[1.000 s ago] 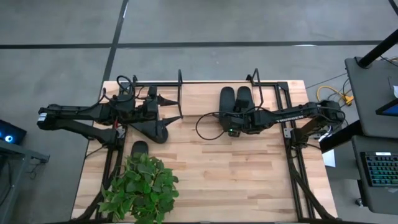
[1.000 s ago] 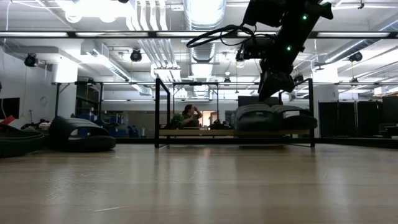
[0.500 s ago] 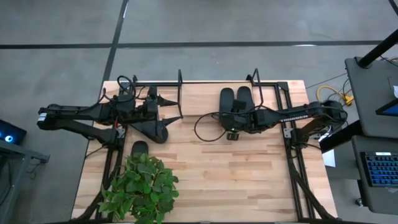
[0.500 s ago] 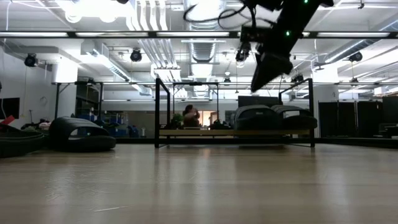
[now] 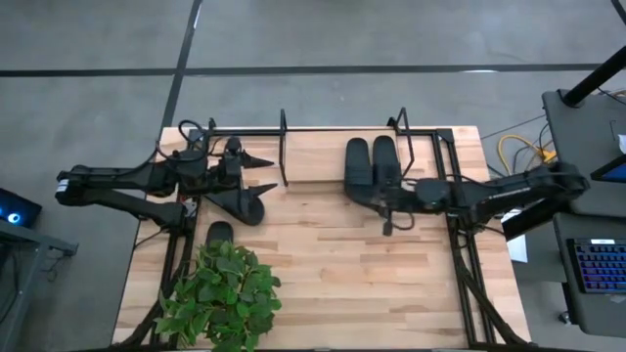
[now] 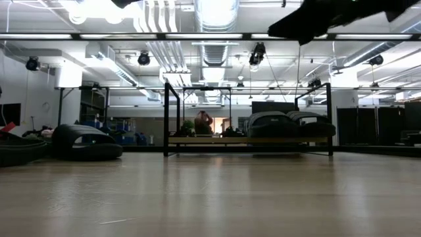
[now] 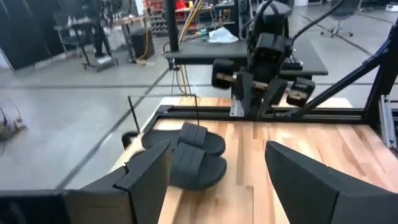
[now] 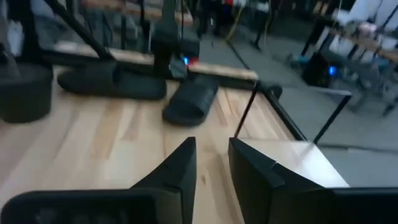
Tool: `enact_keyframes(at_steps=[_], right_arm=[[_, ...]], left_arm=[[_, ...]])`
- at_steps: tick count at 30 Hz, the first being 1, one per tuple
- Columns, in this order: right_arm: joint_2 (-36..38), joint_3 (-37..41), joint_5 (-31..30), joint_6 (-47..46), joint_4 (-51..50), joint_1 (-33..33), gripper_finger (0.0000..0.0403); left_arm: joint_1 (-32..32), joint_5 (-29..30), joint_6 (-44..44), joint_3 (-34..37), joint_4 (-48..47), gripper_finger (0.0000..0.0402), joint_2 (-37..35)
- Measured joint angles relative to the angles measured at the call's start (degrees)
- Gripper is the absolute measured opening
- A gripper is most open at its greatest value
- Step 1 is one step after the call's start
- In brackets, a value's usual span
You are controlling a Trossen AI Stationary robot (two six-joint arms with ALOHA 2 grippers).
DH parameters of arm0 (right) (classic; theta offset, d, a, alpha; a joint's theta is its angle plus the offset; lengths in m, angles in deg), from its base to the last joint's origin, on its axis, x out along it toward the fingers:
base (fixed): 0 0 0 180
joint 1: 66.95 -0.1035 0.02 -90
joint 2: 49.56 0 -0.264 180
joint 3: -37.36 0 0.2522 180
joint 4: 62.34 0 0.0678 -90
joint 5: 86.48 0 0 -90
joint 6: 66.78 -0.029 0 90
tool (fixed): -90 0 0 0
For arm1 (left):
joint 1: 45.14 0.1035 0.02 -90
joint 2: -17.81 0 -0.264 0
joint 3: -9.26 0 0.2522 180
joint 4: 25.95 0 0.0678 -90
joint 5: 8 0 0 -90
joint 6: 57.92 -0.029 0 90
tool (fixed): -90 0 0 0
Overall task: Pick and place slides into the shelf
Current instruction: Put the black slipper on the shelf
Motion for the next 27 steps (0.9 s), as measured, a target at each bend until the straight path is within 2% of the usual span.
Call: enact_keyframes(at_steps=[3, 8, 10, 15, 19, 22, 27], right_arm=[[3.58, 3.44, 0.02, 0.04, 2.11, -0.9, 0.0077], [6.67, 5.69, 0.13, 0.03, 2.93, -2.22, 0.0075], [6.98, 5.95, 0.14, 0.29, 2.76, -2.63, 0.0077], [6.74, 6.23, 0.41, 0.18, 2.36, -3.07, 0.0075], [6.12, 6.43, 0.85, -0.07, 2.28, -3.18, 0.0077], [5.78, 6.41, 0.85, -0.98, 2.39, -3.16, 0.008], [5.52, 6.6, 1.03, -1.05, 2.42, -3.17, 0.0081]], left_arm=[[-0.03, 2.6, 2.91, -0.23, -3.74, 0.0244, -1.15], [0.05, 13.83, 8.9, -0.24, -13.26, 0.0244, -3.6], [0.38, 15.03, 12.42, -0.24, -17.23, 0.0244, -4.46], [2.26, 13.75, 26.61, -0.3, -27.89, 0.0244, -5.78], [5.78, 9.22, 37.53, -0.28, -38.51, 0.0244, -4.68], [8.42, 5.6, 40.99, -0.17, -43.55, 0.0244, -2.94], [11.68, 1.2, 41.44, -0.18, -44.9, 0.0244, 0.37]])
